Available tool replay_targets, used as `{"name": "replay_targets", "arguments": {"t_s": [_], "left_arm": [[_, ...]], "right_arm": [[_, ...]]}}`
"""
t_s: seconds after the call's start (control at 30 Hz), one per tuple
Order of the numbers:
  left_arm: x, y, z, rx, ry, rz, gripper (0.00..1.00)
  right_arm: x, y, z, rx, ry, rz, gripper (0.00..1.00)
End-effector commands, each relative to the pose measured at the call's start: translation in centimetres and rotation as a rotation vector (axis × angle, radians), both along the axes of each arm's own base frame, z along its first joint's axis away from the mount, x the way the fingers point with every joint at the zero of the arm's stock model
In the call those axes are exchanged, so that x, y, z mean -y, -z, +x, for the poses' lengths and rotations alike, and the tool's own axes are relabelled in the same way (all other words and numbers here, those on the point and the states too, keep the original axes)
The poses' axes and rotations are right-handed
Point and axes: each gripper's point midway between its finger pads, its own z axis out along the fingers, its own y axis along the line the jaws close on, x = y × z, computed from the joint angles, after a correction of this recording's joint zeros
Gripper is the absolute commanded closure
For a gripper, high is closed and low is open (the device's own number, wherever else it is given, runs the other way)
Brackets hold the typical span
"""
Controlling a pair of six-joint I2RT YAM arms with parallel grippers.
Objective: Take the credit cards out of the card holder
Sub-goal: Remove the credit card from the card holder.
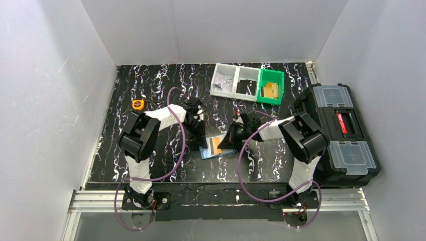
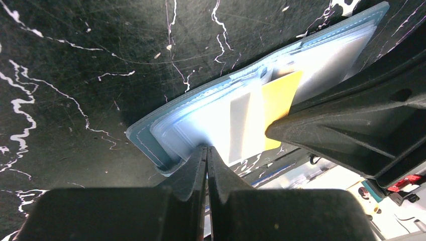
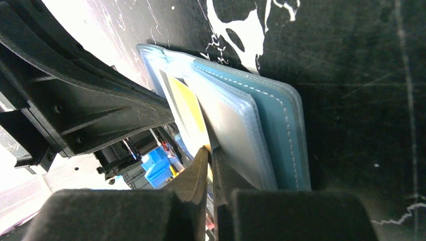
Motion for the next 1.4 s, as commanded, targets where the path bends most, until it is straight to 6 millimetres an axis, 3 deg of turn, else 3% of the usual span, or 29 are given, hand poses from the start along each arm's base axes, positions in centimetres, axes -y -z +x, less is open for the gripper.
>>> {"name": "replay_targets", "arguments": {"t_s": [0.0, 0.53, 0.8, 0.9, 1.0, 1.07, 1.17, 1.23, 1.37], "left_arm": [[-3.2, 4.1, -3.1, -0.089, 0.046, 0.182, 1.0], [-3.2, 2.9, -2.6, -0.056, 0.066, 0.18, 1.0], [-1.1, -1.9, 0.2, 0.043, 0.08, 0.094, 1.0], [-0.4, -4.4, 1.1, 0.086, 0.084, 0.061, 0.94], [0.1, -6.6, 1.8, 0.129, 0.088, 0.031, 0.78], [0.3, -8.0, 2.0, 0.16, 0.088, 0.015, 0.58], [0.3, -9.5, 2.0, 0.199, 0.087, -0.009, 0.21], [0.2, -10.2, 1.8, 0.216, 0.087, -0.02, 0.03], [0.1, -11.9, 1.3, 0.256, 0.102, -0.056, 0.02]], "right_arm": [[0.9, 1.3, 0.2, 0.012, 0.039, -0.064, 0.97], [4.6, -2.4, 1.3, 0.209, 0.072, -0.239, 0.99], [4.7, -5.2, 1.6, 0.254, 0.064, -0.226, 0.99], [4.7, -6.6, 1.9, 0.276, 0.067, -0.214, 0.99], [4.9, -7.9, 2.1, 0.29, 0.074, -0.203, 0.99], [5.2, -8.8, 2.4, 0.3, 0.082, -0.209, 0.99], [6.0, -10.3, 3.3, 0.328, 0.108, -0.23, 0.99], [7.0, -11.2, 4.4, 0.347, 0.14, -0.259, 0.99], [9.4, -13.7, 7.9, 0.387, 0.218, -0.328, 0.99]]}}
